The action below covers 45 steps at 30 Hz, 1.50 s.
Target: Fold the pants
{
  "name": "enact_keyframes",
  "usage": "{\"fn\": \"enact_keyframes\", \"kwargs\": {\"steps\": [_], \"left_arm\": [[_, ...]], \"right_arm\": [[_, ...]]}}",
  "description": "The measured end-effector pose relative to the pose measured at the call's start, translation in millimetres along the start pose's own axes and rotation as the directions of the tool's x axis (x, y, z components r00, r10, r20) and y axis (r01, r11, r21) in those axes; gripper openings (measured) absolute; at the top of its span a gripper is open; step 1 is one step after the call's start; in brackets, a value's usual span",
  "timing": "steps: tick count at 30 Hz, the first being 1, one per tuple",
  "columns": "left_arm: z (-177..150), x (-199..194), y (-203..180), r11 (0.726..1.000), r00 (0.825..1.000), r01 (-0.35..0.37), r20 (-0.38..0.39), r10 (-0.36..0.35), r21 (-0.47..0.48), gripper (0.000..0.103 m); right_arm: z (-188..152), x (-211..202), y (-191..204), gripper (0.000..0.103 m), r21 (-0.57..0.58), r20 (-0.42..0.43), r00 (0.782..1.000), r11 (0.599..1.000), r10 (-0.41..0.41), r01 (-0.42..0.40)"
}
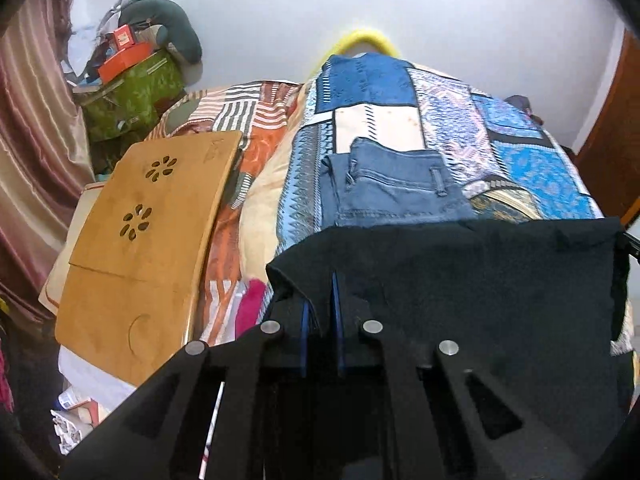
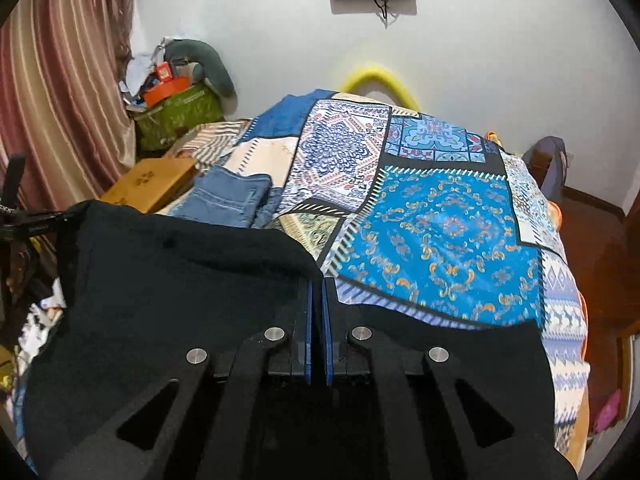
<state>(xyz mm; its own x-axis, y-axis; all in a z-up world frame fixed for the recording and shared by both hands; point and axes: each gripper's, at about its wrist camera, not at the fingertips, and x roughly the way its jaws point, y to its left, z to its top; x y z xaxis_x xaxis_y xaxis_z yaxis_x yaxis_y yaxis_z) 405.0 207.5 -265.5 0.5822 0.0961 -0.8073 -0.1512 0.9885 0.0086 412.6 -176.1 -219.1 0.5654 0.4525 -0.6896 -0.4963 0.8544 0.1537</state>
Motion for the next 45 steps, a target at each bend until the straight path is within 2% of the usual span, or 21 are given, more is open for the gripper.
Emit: {"fn": "enact_keyframes", "kwargs": {"steps": [10, 18, 25, 29, 33, 40, 45], "left_arm": [[-55.3, -90.1, 3.6, 0.999, 0.999, 0.021, 0.042, -0.023, 0.045, 0.010], [-127.2, -136.8, 11.0, 0.998, 0.999, 0.023, 0.023, -0.024, 0.055, 0.010], [-198.5, -135.6, 12.5, 0.997, 0.999, -0.001, -0.041, 0.004, 0.080, 0.009], [-235.7, -115.5, 19.2, 0.999, 0.992, 0.002, -0.123, 0.003, 0.041, 0.009], [-261.1, -99.1, 27.0, 1.000, 0.983, -0.014, -0.182, 0.014, 0.001, 0.009], [-261.7, -115.3, 39.1, 0.999, 0.986, -0.032, -0.167, 0.030, -0.014, 0.009], [-236.9, -143.8, 40.8, 0.999, 0.995, -0.043, -0.094, 0.043, -0.004, 0.010]], "right_arm": [[-41.4, -78.1, 43.5, 0.004, 0.019, 0.045, 0.996, 0.997, 0.071, -0.072], [-89.1, -122.9, 79.6, 0.004, 0.003, 0.048, 0.993, 0.995, 0.103, -0.104], [-147.0, -132.1, 104.3, 0.004, -0.004, -0.009, 0.994, 0.994, 0.110, -0.110], [-181.4, -119.5, 106.8, 0.004, 0.040, -0.062, 0.992, 0.993, 0.114, -0.112], [-200.1, -115.5, 103.0, 0.004, 0.096, -0.092, 0.989, 0.990, 0.111, -0.102], [-213.0, -126.6, 92.6, 0.006, 0.115, -0.147, 0.987, 0.992, 0.071, -0.055], [-202.9, -151.8, 71.0, 0.008, 0.158, -0.106, 0.994, 0.987, 0.012, 0.005]]}}
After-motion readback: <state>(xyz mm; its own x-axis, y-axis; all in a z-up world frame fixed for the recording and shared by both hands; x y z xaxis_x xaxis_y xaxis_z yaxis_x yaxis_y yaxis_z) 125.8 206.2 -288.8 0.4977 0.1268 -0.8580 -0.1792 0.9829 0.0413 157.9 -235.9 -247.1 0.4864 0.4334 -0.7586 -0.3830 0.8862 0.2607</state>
